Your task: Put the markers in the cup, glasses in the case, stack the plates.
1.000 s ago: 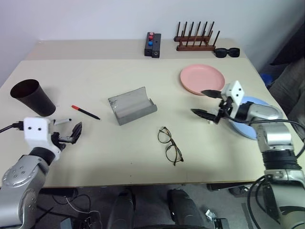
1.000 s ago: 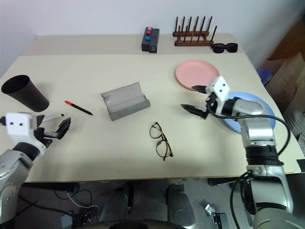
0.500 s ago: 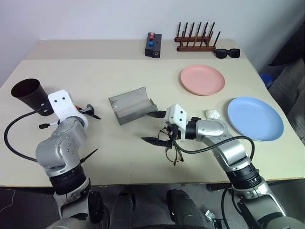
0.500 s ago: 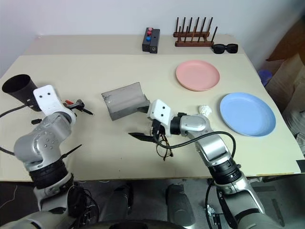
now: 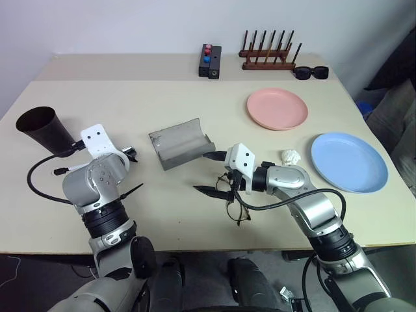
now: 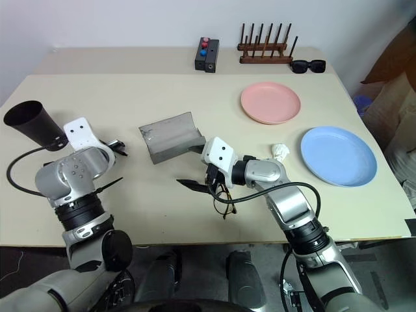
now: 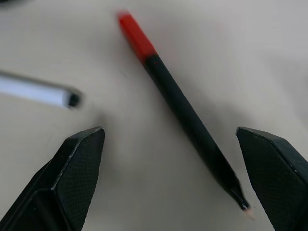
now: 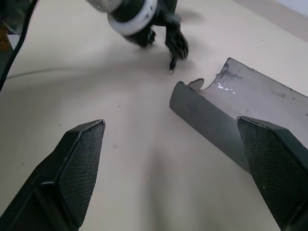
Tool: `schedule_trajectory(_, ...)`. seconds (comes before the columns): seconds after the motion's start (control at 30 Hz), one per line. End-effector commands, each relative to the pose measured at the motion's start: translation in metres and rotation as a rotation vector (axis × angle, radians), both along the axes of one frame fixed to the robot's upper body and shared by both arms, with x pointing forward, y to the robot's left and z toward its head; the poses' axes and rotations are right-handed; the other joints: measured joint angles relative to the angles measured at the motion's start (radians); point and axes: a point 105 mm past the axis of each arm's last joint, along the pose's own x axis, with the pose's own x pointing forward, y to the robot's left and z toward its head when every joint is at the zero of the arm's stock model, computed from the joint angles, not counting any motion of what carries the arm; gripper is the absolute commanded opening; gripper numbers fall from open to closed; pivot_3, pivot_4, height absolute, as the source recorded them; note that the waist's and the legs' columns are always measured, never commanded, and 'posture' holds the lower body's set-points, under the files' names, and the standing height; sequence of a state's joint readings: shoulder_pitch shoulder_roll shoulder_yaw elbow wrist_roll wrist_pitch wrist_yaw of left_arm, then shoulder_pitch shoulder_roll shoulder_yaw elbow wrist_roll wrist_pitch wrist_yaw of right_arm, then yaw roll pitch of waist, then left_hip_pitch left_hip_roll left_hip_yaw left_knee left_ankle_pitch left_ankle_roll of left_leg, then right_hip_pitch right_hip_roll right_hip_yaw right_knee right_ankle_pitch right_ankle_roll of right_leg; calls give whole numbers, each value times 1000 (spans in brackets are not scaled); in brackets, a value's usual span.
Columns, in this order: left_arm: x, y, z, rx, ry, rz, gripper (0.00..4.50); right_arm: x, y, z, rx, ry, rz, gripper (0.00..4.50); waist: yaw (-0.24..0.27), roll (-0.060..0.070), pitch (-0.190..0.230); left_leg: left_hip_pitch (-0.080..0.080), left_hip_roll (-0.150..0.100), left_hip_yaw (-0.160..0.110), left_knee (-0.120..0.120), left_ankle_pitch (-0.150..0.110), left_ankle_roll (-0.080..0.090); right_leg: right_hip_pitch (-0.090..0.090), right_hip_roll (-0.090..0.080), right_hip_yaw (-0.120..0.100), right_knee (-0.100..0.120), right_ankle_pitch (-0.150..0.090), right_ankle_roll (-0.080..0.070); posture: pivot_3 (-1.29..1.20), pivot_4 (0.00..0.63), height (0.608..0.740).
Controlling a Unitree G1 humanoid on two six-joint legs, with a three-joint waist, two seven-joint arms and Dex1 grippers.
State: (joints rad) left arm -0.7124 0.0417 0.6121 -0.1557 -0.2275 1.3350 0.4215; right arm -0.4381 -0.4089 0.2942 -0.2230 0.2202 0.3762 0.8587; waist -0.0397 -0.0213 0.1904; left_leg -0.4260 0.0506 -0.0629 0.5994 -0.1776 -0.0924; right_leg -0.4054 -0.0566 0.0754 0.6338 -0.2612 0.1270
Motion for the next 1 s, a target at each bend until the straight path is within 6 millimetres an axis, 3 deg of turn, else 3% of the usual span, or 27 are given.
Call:
schedule_trajectory(0.03,2,-7,1,-36,25,-17,4479,-6,3,12,32,-43,15,4452,1,0,0,0,0,0,0,0,0,0,0,0,0,0,0,0,150,740)
schedule_trajectory(0.2,0,-15,-3,-23,130,-67,4479,-5,5,11,34,-43,13,4452,1,0,0,0,0,0,0,0,-1,0,0,0,0,0,0,0,150,740)
schedule_trajectory(0.3,-5,-14,-4,-40,149,-42,3720,-4,5,11,34,-45,10,4500,0,0,0,0,0,0,0,0,-1,0,0,0,0,0,0,0,150,740)
schedule_trajectory(0.53,-10,-8,-3,-34,169,-3,130,-3,5,10,33,-43,11,4500,2,0,0,0,0,0,0,0,-1,0,0,0,0,0,0,0,150,740)
schedule_trajectory(0.7,-4,3,18,72,46,43,53,-2,5,10,34,-45,11,4500,0,0,0,0,0,0,0,1,-1,0,0,0,0,0,0,0,150,740)
schedule_trajectory(0.77,2,14,45,213,-136,62,53,-2,5,10,34,-46,10,4500,-2,0,0,0,0,0,-1,1,-2,0,0,0,0,0,0,0,150,740)
schedule_trajectory(0.83,7,12,81,278,-430,13,53,-2,5,9,34,-46,9,4500,-5,0,0,0,0,0,-2,1,-3,-1,0,0,0,0,0,0,150,740)
schedule_trajectory(0.93,2,8,115,349,-683,-41,53,-2,5,9,33,-45,7,4500,1,0,0,0,0,0,-5,2,-5,-2,0,0,0,1,0,0,150,740)
schedule_trajectory(1.0,-8,17,142,453,-823,-4,53,-2,6,9,35,-46,7,4500,4,0,0,0,0,0,-4,3,-5,-2,0,0,0,1,0,0,150,740)
